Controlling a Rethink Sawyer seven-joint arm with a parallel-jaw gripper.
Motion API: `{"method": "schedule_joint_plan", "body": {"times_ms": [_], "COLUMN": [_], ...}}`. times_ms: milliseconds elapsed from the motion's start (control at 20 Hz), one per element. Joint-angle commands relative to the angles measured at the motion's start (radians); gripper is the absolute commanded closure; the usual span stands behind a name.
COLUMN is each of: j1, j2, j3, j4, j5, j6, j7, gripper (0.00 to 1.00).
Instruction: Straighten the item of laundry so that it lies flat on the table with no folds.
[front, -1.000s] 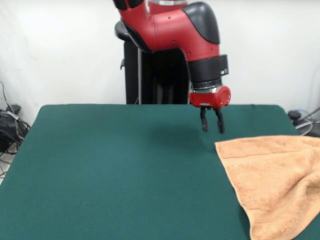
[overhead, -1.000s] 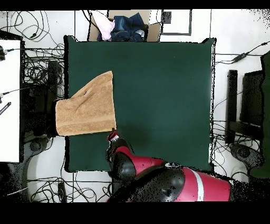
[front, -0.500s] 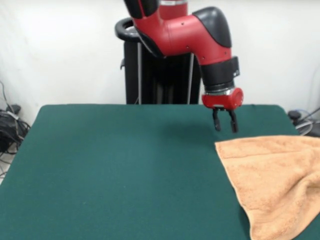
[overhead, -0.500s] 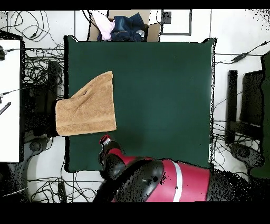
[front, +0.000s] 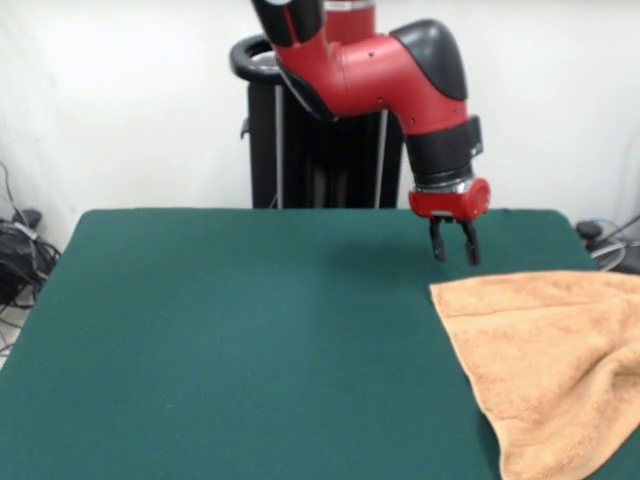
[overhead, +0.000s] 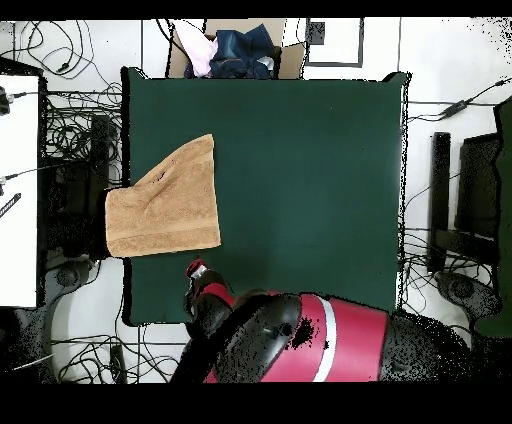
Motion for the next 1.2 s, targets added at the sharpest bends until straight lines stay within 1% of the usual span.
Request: {"method": "schedule_joint_plan", "body": {"times_ms": [50, 100, 200, 350, 800, 900, 1050, 1200], "j1": [-0.023, -0.041, -0.051, -0.06, -0.042, -0.047, -0.028, -0.013], "j2": [0.036, 0.032, 0.019, 0.024, 0.024, 0.046, 0.097, 0.097], "j3": [-0.023, -0.017, -0.014, -0.015, -0.03, -0.031, -0.031, -0.033], "j4": [-0.175, -0.186, -0.185, -0.194, -0.194, -0.215, -0.258, -0.261], "j5": [0.034, 0.027, 0.025, 0.015, 0.031, 0.025, 0.04, 0.059], "j6": [0.003, 0.026, 0.044, 0.043, 0.014, 0.009, -0.024, -0.024], "j7": [0.105, 0.096, 0.091, 0.085, 0.094, 0.091, 0.1, 0.107], "gripper": [0.0, 0.0, 0.0, 0.0, 0.0, 0.0, 0.0, 0.0]}}
